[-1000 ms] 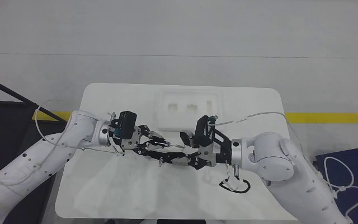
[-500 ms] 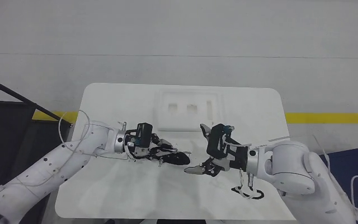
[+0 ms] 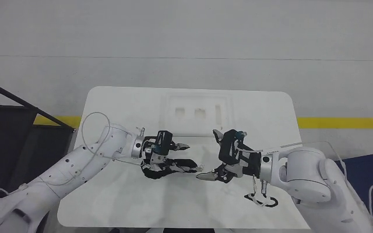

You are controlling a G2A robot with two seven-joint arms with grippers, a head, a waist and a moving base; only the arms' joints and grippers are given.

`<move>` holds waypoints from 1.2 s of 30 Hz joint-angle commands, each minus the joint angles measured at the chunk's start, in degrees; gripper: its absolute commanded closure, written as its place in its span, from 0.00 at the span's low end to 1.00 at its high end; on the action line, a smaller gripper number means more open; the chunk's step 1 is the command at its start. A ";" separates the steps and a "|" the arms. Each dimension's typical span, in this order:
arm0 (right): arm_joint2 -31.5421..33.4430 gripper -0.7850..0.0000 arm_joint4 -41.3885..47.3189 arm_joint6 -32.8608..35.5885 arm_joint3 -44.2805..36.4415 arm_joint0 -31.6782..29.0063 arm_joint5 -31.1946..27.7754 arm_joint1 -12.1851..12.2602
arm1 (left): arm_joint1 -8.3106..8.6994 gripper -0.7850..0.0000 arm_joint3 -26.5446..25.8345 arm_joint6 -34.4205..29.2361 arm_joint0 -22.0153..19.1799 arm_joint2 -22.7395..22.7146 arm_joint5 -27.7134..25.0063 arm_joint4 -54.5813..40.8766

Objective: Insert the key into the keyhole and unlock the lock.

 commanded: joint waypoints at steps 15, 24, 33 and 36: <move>-0.47 0.00 1.71 0.28 6.45 14.16 -4.42 -0.42 | 5.84 0.00 5.21 15.10 -8.93 -9.11 -1.54 1.72; -1.81 0.00 -0.98 -0.42 8.16 18.71 -2.05 -0.74 | 8.36 0.00 3.87 15.10 -12.24 -8.01 -1.54 -2.53; -1.92 0.00 -1.46 -0.20 8.12 18.85 -1.49 -0.74 | 8.42 0.00 3.82 15.10 -12.27 -7.96 -1.54 -2.58; -1.92 0.00 -1.46 -0.21 8.12 18.85 -1.50 -0.74 | 8.42 0.00 3.82 15.10 -12.27 -7.96 -1.54 -2.57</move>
